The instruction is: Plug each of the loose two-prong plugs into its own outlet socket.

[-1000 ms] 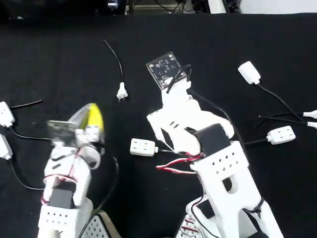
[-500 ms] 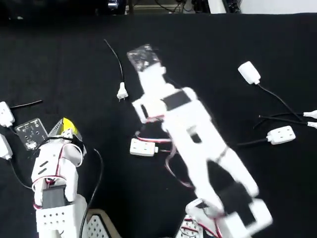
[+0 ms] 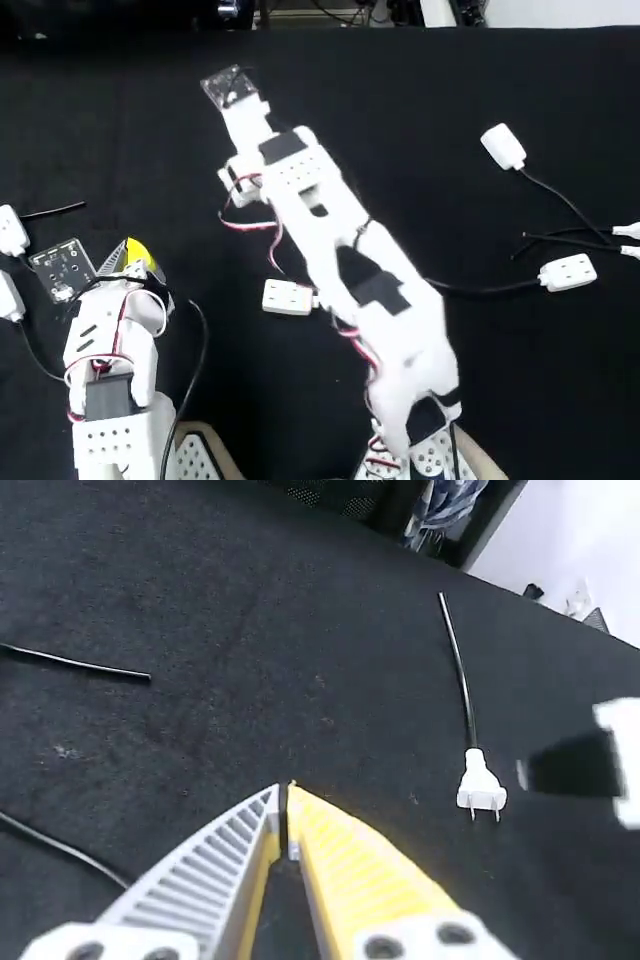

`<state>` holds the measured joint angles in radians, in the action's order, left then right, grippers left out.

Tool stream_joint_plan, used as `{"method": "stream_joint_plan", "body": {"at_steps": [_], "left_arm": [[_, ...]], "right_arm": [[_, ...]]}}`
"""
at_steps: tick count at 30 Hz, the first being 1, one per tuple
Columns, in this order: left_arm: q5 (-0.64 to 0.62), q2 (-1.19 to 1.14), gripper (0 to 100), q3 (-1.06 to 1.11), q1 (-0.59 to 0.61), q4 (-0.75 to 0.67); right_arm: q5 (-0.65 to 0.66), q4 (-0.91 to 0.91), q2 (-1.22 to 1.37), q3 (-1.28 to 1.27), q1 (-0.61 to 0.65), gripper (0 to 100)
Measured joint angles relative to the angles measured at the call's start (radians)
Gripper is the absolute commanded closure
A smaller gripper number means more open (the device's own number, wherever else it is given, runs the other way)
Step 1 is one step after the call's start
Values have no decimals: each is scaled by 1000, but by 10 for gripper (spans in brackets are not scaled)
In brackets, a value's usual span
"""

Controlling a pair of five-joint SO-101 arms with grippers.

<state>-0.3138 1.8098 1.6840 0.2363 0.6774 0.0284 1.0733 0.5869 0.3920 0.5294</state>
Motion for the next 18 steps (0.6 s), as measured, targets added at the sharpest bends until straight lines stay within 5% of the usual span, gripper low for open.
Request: {"method": "stream_joint_plan", "body": {"at_steps": [18], "left_arm": [[0,0,970,0,0,37]], "right_arm": [[-40,224,638,862,-9,874]]}}
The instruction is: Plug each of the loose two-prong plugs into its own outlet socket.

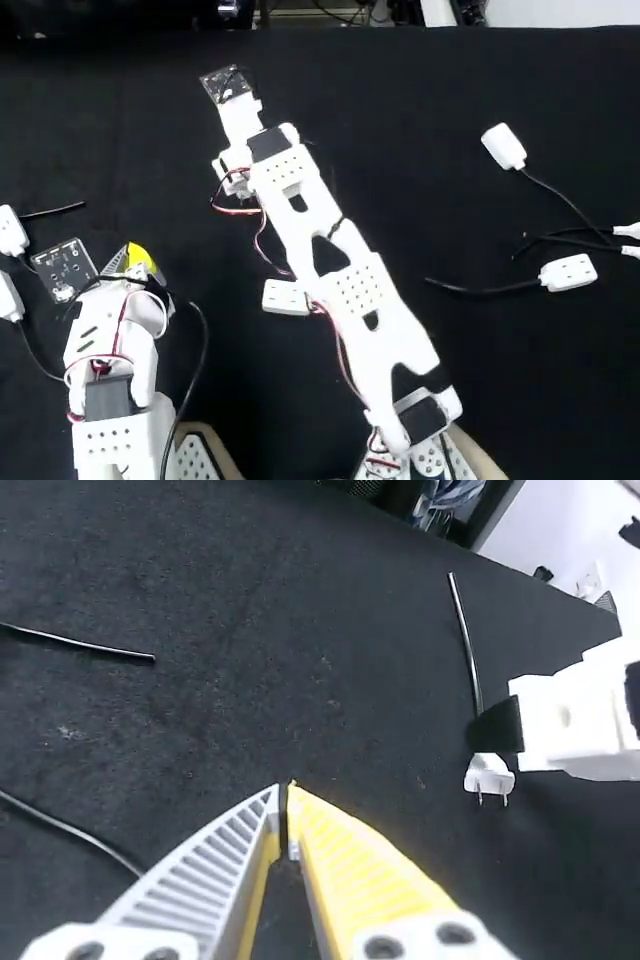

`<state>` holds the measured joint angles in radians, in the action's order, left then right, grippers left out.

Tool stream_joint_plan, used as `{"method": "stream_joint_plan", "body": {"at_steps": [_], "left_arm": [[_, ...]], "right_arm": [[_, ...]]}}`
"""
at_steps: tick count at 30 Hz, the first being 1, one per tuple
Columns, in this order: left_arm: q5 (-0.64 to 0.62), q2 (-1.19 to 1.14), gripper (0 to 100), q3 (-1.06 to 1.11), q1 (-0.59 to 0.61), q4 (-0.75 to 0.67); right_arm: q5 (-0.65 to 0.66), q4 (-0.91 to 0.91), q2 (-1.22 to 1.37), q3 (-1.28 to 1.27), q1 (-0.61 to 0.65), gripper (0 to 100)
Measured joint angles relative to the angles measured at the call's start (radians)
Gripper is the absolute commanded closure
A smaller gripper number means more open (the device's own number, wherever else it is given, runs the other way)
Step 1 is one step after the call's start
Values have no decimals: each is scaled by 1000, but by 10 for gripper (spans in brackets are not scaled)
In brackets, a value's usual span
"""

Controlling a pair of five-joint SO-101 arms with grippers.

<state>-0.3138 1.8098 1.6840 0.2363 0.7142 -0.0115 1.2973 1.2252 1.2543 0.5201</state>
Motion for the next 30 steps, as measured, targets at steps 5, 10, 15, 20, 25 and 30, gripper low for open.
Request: {"method": "stream_joint_plan", "body": {"at_steps": [5,10,15,20,25,30], "left_arm": [[0,0,970,0,0,0],[0,0,970,0,0,0],[0,0,970,0,0,0],[0,0,970,0,0,0],[0,0,970,0,0,0],[0,0,970,0,0,0]], "right_arm": [[0,75,104,173,-5,877],[0,110,164,262,-5,986],[0,121,170,276,-3,986],[0,121,170,276,-5,987],[0,147,170,295,-5,987],[0,212,170,365,-5,987]]}}
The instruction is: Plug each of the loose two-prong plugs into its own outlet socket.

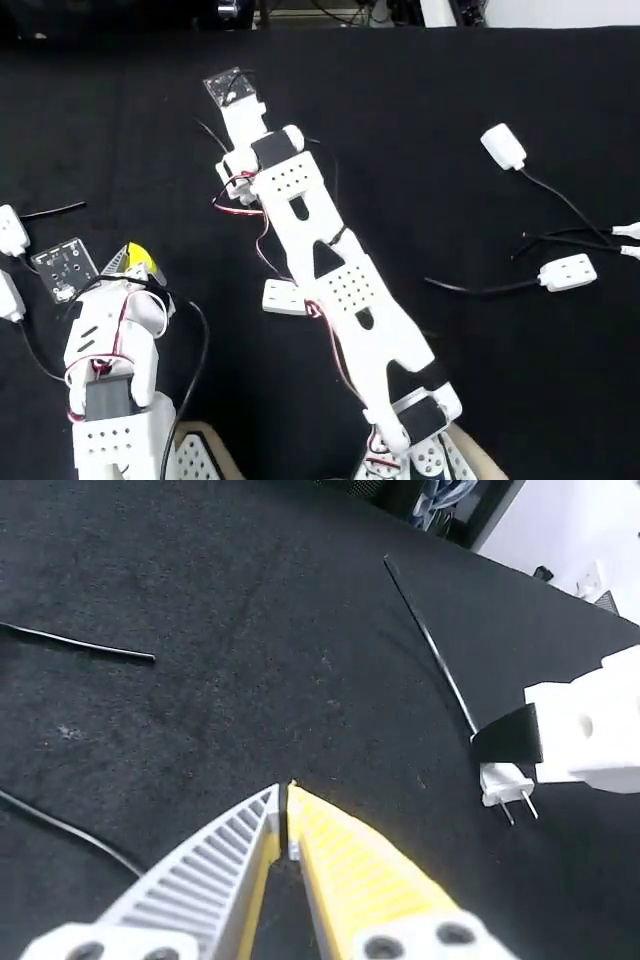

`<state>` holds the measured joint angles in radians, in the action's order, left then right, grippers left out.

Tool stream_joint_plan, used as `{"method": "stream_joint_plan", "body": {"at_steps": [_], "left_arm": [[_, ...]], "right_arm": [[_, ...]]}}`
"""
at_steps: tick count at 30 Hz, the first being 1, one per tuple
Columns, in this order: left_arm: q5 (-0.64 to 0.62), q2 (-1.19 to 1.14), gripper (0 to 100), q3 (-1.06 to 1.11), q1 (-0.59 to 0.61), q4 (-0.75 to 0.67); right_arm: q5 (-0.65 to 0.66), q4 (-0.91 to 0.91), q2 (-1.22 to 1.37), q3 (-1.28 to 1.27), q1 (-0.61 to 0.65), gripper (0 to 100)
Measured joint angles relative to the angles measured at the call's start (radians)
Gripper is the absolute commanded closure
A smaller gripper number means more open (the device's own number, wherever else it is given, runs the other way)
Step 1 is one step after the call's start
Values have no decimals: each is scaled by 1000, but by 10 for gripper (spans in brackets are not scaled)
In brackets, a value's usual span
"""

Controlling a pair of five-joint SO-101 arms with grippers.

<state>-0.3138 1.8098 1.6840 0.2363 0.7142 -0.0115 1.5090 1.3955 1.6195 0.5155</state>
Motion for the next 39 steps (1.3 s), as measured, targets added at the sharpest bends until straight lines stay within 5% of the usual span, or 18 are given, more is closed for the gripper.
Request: {"method": "stream_joint_plan", "body": {"at_steps": [18,39], "left_arm": [[-8,2,970,0,-75,-78],[-9,2,970,0,-473,-318]], "right_arm": [[0,189,-281,2,-14,987],[-5,236,-439,-61,57,987]]}}
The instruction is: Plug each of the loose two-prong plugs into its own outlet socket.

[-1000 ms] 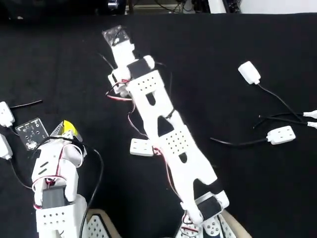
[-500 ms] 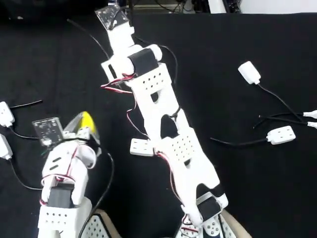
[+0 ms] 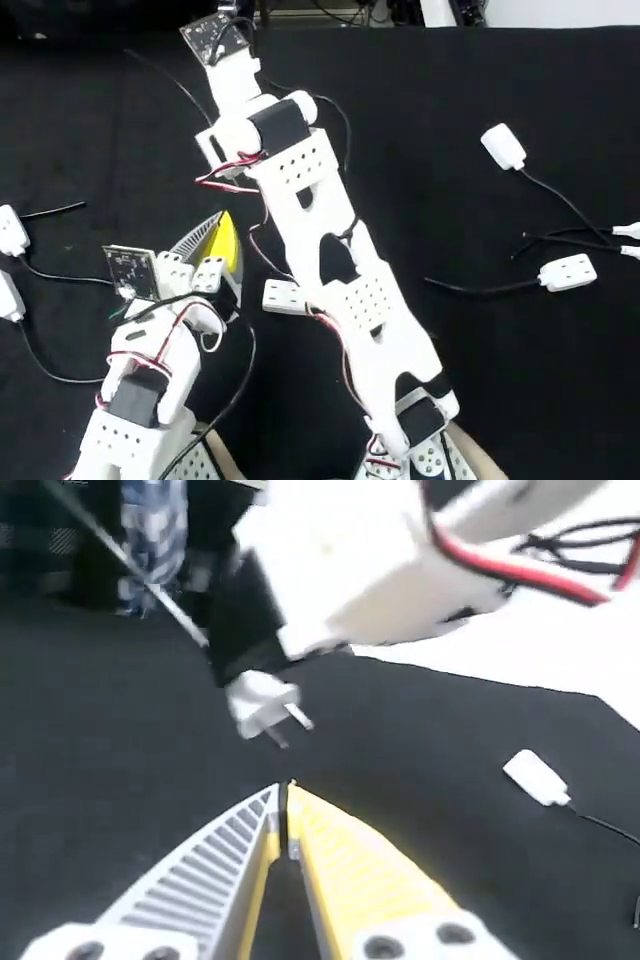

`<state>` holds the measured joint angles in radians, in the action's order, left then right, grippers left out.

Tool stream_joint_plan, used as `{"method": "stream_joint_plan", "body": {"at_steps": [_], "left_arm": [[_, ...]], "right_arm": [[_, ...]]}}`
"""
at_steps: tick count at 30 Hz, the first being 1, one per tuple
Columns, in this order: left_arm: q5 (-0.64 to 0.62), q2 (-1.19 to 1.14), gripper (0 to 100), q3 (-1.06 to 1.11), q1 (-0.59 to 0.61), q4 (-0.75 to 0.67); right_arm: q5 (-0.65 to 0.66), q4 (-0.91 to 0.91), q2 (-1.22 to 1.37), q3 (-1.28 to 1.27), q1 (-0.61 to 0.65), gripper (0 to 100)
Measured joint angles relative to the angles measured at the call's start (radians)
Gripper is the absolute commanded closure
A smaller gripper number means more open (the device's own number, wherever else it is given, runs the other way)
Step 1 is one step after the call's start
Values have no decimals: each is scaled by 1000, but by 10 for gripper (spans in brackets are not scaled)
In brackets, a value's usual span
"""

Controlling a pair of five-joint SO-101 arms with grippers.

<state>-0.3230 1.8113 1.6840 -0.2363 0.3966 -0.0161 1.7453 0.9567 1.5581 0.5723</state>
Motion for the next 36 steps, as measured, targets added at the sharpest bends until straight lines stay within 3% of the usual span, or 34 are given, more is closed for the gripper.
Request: {"method": "stream_joint_plan", "body": {"at_steps": [8,22,36], "left_arm": [[2,0,970,0,-11,-17],[2,0,970,0,6,-126],[2,0,970,0,-32,-172]], "right_arm": [[0,0,-89,-95,41,988],[0,0,-445,-575,43,988],[34,0,-480,-632,43,988]]}}
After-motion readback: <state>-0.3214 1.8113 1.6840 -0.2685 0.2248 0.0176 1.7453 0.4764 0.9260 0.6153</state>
